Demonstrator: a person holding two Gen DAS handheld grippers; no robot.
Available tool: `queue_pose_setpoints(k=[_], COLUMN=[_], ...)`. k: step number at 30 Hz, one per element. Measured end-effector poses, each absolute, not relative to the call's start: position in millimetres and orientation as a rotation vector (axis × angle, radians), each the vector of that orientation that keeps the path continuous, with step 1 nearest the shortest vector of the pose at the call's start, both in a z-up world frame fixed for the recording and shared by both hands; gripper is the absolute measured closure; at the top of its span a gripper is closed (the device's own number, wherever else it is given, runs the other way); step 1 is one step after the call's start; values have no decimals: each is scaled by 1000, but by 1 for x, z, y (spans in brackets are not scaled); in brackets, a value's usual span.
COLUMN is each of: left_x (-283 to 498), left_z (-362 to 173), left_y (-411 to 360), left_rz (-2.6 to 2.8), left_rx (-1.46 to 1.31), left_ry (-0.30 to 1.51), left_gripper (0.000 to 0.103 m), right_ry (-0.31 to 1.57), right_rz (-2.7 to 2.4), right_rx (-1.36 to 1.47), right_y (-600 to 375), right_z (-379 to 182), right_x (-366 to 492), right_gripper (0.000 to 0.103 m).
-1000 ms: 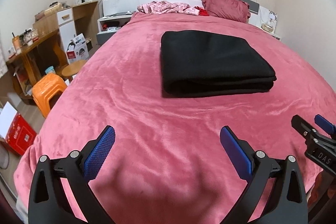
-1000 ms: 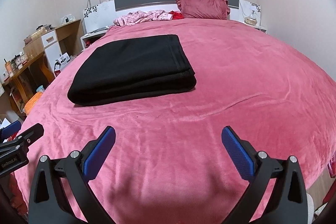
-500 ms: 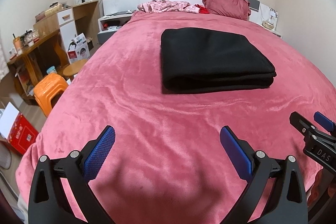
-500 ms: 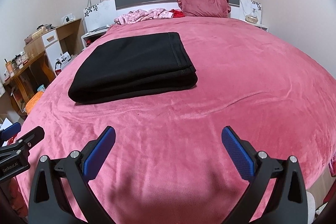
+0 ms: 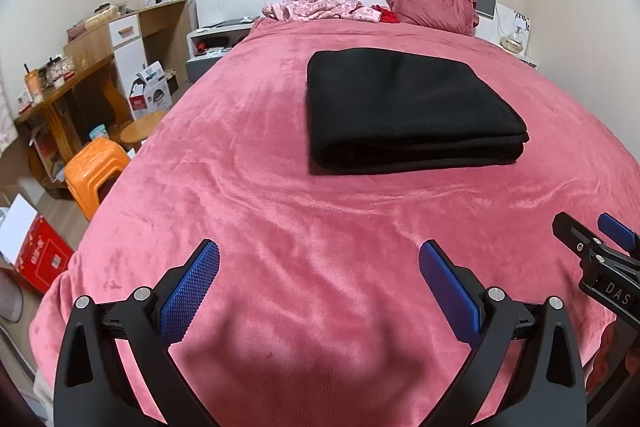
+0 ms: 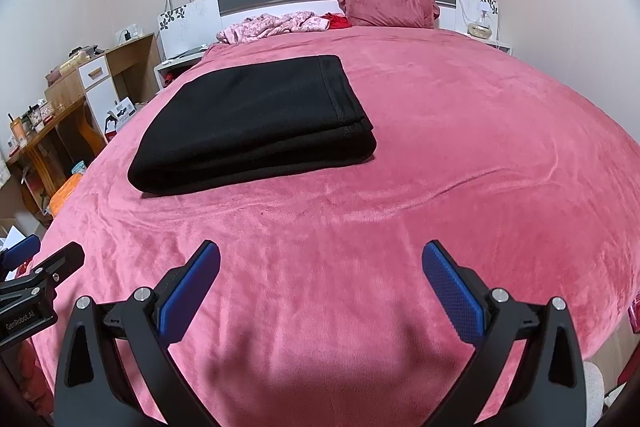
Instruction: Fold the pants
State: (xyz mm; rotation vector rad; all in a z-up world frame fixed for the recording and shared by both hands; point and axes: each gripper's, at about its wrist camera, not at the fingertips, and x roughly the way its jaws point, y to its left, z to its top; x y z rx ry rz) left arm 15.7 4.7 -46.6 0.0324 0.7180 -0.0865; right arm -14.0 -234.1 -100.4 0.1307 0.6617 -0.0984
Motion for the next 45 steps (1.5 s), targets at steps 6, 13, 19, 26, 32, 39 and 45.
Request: queue_pose_setpoints(k=[6, 13, 19, 26, 32, 39, 45], left_x=[16, 16, 16, 15, 15, 16, 16], left_z=[-48, -49, -51, -53, -54, -57, -56], left_y=[5, 5, 6, 6, 7, 10, 11], left_rz=[-85, -85, -84, -83, -82, -83, -85], left_rx=[31, 30, 27, 27, 25, 26, 27], left_ry=[720, 721, 726, 729, 733, 741, 747], left_gripper=[4, 4, 4, 4, 4, 4, 4], right_ry=[663, 663, 665, 666, 667, 669, 674], right_rz=[-97, -98, -97, -96, -99, -98, -96], right_rx=[131, 131, 132, 133, 132, 131, 133], right_y=[-234, -234, -234, -235, -234, -234, -234], right_z=[-101, -101, -102, -102, -103, -104, -106], right_x=[-14, -14, -13, -13, -13, -14, -14], right_gripper=[2, 2, 2, 2, 2, 2, 2])
